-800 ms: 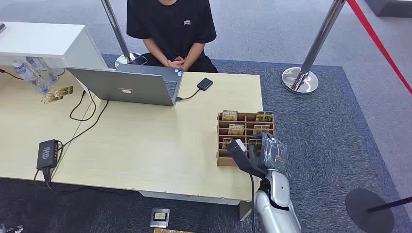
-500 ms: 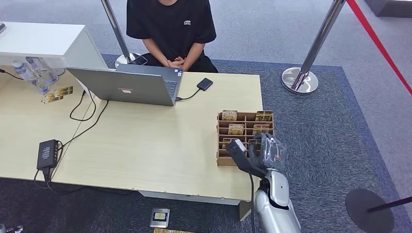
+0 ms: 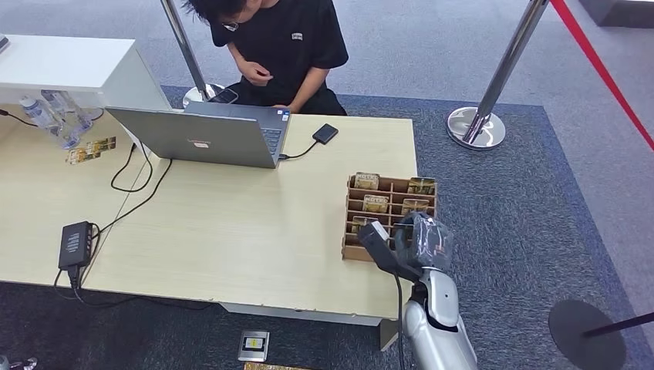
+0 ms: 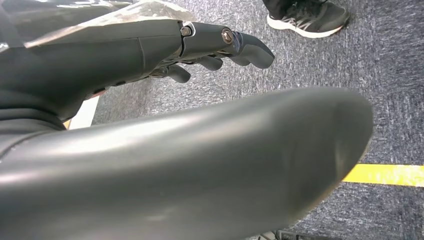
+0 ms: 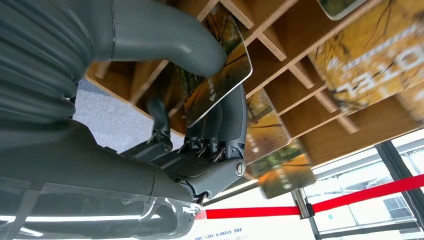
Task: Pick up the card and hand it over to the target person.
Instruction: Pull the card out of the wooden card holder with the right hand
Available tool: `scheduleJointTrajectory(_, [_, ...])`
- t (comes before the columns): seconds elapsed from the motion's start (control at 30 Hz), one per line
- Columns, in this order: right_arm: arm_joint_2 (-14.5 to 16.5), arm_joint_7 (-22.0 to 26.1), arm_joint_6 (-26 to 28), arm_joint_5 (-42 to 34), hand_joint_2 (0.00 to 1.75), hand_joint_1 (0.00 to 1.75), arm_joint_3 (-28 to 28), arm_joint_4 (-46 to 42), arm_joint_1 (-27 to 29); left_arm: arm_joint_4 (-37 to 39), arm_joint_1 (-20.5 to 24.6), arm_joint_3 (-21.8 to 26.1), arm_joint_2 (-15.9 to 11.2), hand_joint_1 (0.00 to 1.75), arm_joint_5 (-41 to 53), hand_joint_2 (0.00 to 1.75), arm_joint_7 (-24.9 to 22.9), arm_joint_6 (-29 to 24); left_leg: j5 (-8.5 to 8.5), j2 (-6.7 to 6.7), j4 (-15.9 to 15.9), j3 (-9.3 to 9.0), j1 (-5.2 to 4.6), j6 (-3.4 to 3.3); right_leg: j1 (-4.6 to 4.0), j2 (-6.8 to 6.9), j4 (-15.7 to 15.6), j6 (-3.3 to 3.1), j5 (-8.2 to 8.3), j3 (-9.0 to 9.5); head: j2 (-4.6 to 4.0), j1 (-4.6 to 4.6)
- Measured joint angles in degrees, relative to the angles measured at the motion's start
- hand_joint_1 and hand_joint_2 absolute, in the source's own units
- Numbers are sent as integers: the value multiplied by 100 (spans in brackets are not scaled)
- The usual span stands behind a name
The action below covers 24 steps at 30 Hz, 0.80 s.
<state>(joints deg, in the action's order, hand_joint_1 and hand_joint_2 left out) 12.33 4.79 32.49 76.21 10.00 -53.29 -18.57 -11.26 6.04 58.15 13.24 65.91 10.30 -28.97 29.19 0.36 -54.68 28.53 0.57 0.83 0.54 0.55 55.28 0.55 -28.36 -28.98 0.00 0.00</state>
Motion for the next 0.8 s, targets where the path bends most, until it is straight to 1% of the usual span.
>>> scheduleJointTrajectory(0.5, [13, 73, -70, -128, 175, 131, 42, -207, -13, 1, 7, 2, 17, 0, 23, 0, -18, -1, 0, 0, -2, 3, -1, 0, 1, 0, 2, 0, 0, -3, 0, 0])
scheduleJointTrajectory(0.73, [17, 143, -156, -101, 175, 134, 205, -504, 13, -4, 9, 38, 10, 0, 4, 0, -15, -26, 0, 0, -1, 3, 0, 0, 0, -1, 2, 0, -1, -3, 0, 0])
scheduleJointTrajectory(0.8, [9, 232, -222, -174, 175, 137, 315, -676, 13, -3, 10, 51, 8, 0, -2, 0, -14, -32, 1, 1, -2, 4, 0, 0, 0, -1, 3, 0, -1, -4, 0, 0])
